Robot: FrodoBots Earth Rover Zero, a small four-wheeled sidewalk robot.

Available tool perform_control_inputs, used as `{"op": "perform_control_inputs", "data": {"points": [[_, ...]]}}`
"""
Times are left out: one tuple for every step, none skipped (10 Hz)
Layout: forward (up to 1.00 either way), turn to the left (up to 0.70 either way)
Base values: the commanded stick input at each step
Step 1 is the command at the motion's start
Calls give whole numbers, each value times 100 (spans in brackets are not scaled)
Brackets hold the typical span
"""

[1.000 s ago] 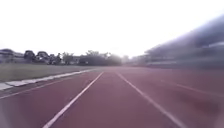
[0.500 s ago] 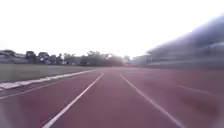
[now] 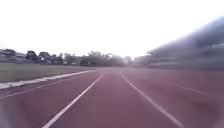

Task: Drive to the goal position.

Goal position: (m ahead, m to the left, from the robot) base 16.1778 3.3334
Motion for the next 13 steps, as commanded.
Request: {"op": "perform_control_inputs", "data": {"points": [[70, -27], [70, -10], [70, -3], [70, 0], [70, 0], [70, 0], [70, 0], [70, 0], [70, 0], [70, 0], [70, 0], [70, 0], [70, 0]]}}
